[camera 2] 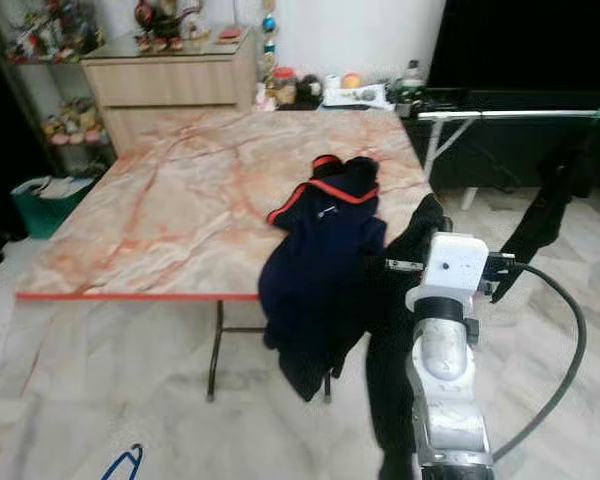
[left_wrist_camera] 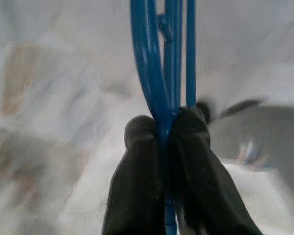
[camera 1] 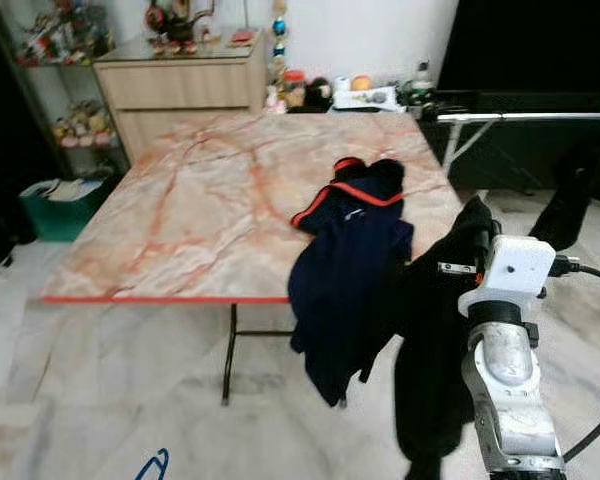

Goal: Hang hanger

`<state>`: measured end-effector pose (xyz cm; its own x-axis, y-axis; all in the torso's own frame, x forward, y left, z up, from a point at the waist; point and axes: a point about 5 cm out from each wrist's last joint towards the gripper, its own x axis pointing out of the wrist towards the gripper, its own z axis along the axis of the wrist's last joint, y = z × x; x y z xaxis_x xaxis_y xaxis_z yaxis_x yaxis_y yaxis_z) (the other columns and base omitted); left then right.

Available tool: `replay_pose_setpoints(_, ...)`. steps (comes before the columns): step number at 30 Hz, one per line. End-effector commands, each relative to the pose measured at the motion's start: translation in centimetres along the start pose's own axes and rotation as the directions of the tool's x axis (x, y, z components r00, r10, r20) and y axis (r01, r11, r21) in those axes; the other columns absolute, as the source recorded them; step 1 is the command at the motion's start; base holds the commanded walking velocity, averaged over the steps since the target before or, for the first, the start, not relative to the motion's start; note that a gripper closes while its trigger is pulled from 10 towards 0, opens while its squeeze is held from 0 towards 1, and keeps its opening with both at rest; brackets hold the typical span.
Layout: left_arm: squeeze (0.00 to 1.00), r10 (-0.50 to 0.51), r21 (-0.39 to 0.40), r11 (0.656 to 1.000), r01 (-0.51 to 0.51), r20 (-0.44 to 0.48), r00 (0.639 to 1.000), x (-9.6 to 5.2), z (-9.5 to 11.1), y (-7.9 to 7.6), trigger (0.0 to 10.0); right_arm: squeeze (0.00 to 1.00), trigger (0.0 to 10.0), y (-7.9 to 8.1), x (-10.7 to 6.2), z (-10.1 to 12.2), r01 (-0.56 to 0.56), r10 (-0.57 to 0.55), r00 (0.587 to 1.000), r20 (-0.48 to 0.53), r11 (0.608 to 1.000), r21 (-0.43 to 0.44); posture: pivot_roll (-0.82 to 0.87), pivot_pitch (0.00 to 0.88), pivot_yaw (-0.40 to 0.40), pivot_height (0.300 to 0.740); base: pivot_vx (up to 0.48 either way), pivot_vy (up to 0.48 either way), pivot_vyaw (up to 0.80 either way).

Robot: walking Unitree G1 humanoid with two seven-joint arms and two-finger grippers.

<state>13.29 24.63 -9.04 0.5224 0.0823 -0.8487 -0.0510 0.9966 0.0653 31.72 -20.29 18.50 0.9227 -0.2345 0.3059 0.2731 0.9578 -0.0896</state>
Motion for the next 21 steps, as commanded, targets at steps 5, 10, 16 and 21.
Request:
replay_pose_setpoints(5, 0.0, 0.034, 0.012, 0.999, -0.034, -0.049, 0.998, -0.4, -1.4, 0.6, 10.0, 0.0, 10.0, 2.9, 2.0, 3.6, -0.079, 0.069, 0.987, 0.144, 0.995, 0.066, 0.11, 0.0, 0.028, 0.74, 0.308, 0.0, 0.0)
replay_pose_setpoints(10, 0.0, 0.032, 0.012, 0.999, -0.032, -0.053, 0.998, -0.3, -1.5, 0.1, 10.0, 0.0, 10.0, 4.4, 3.5, 5.6, -0.131, 0.112, 0.973, 0.201, 0.988, 0.082, 0.1, 0.0, 0.033, 0.74, 0.307, 0.0, 0.0)
replay_pose_setpoints(16, 0.0, 0.033, 0.011, 0.999, -0.032, -0.054, 0.998, -0.2, -1.4, -0.1, 10.0, 0.0, 10.0, 5.6, 5.1, 7.6, -0.171, 0.142, 0.957, 0.251, 0.98, 0.098, 0.1, 0.0, 0.034, 0.74, 0.309, 0.0, 0.0)
replay_pose_setpoints(21, 0.0, 0.035, 0.012, 0.999, -0.034, -0.055, 0.998, -0.2, -1.3, -0.1, 10.0, 0.0, 10.0, 6.1, 7.3, 9.5, -0.18, 0.154, 0.951, 0.269, 0.981, 0.076, 0.1, 0.0, 0.034, 0.74, 0.307, 0.0, 0.0)
